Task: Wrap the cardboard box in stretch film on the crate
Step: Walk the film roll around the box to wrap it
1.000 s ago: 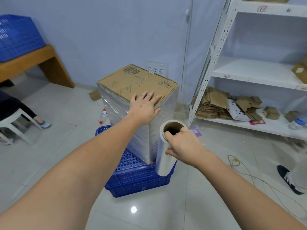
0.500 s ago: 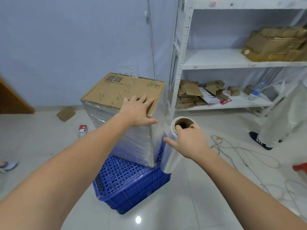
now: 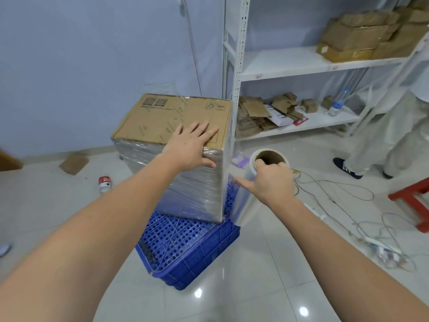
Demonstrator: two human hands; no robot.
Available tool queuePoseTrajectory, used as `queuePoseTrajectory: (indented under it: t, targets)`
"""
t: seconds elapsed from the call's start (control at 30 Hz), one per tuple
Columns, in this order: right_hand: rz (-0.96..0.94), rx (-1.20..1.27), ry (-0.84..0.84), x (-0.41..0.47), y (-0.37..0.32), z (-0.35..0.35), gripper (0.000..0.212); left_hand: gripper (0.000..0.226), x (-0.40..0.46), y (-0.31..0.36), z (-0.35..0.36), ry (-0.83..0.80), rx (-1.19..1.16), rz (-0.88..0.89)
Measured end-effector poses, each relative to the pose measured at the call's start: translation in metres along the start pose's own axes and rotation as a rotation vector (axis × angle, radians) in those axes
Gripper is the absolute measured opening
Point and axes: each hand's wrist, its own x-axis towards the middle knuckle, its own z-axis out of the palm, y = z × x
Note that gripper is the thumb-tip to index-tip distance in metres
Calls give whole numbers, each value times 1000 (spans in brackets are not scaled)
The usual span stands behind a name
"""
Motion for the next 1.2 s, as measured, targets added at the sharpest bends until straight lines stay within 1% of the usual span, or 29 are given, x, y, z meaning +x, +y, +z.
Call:
queuePoseTrajectory:
  t: [0.07,0.13,0.27,0.33,0.43,0.57,0.7,0.77,0.87,0.97,1.1,1.2]
  targets:
    - [36,13,-27,10,9,-5,66,115,-2,0,0,-9,-16,2]
    - [-2,44,-54,11,21,-5,62,114,-1,1,0,-20,-26,10]
    - [-199,78,10,-1,36,-3,56,112,8,3,0,-26,-19,10]
    - [-310,110,54,-6,36,-13,57,112,12,5,0,-25,-11,15]
    - [-437,126,25,-13,26,-27,59,110,11,5,1,-9,-27,17]
    - [-542,126,40,-28,-3,-23,49,110,10,4,3,-2,-25,13]
    - [-652,239,40,-33,-38,-10,40,108,9,5,5,1,-23,7]
    - [-680,277,42,-34,-54,-6,35,107,8,4,5,3,-18,8]
    - [-677,272,27,-33,-67,-3,32,107,6,4,5,5,-18,9]
    - [-669,254,-5,-33,-65,-5,33,107,6,4,4,5,-16,3]
    - [-688,245,9,-38,-56,-10,34,109,4,4,3,9,-14,1]
    - [-708,191,-38,-42,-57,-18,36,111,0,4,0,-12,-37,-16]
